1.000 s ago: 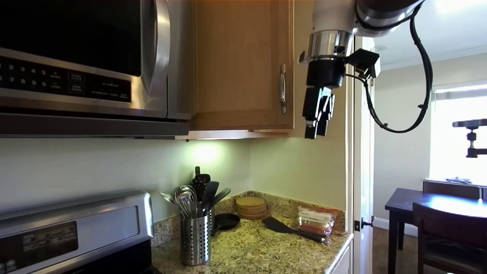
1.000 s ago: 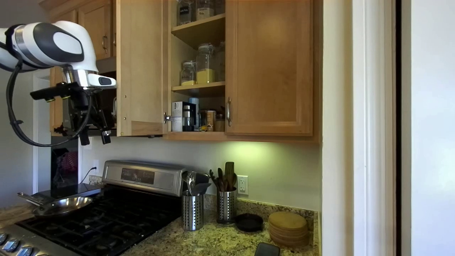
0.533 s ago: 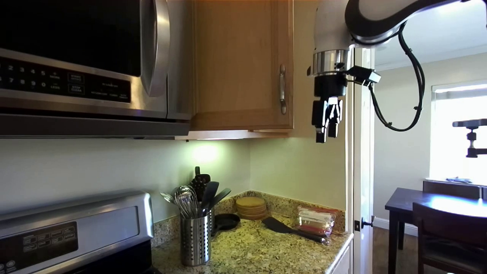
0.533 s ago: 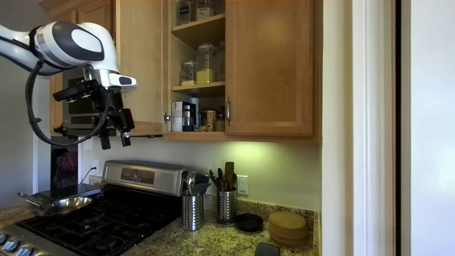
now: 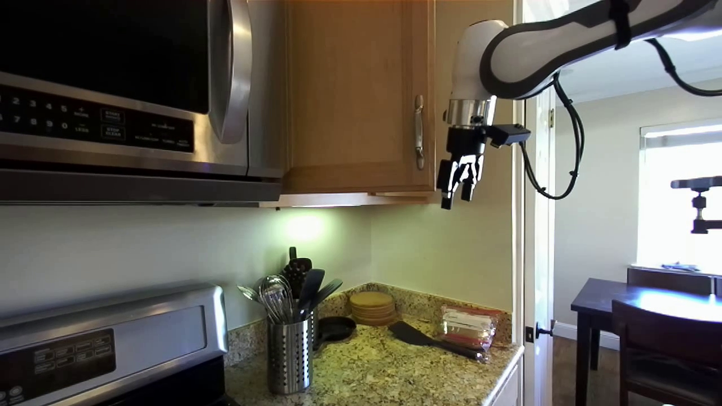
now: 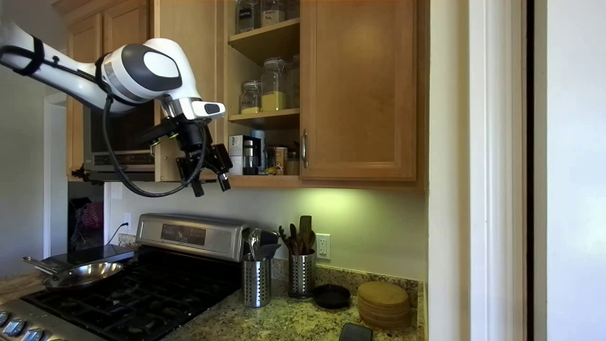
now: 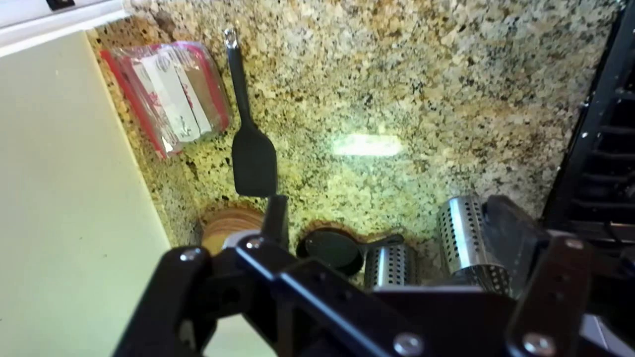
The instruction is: Open the cabinet door on the left, remove the brown bottle from the bottom shelf of the cabinet, and put the bottle on the counter
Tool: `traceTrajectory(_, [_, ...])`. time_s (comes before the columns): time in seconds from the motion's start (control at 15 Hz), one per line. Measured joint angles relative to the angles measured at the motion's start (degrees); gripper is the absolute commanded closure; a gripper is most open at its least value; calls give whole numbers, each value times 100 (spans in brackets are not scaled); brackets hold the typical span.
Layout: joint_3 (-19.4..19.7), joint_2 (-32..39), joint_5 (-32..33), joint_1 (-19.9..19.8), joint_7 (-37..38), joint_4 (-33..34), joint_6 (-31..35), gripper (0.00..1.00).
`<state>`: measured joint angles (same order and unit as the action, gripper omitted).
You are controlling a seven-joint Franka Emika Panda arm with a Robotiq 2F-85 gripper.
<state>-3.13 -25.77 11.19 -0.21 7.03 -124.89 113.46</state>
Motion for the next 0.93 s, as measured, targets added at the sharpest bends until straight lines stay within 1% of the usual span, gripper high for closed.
traceTrajectory(0.2, [-11, 314, -31, 23, -179, 292, 455, 0])
traceTrajectory(0.4, [-20, 442, -205, 113, -541, 529, 743, 0])
traceTrajectory(0.93, [-90, 498, -726, 600, -1597, 812, 827, 0])
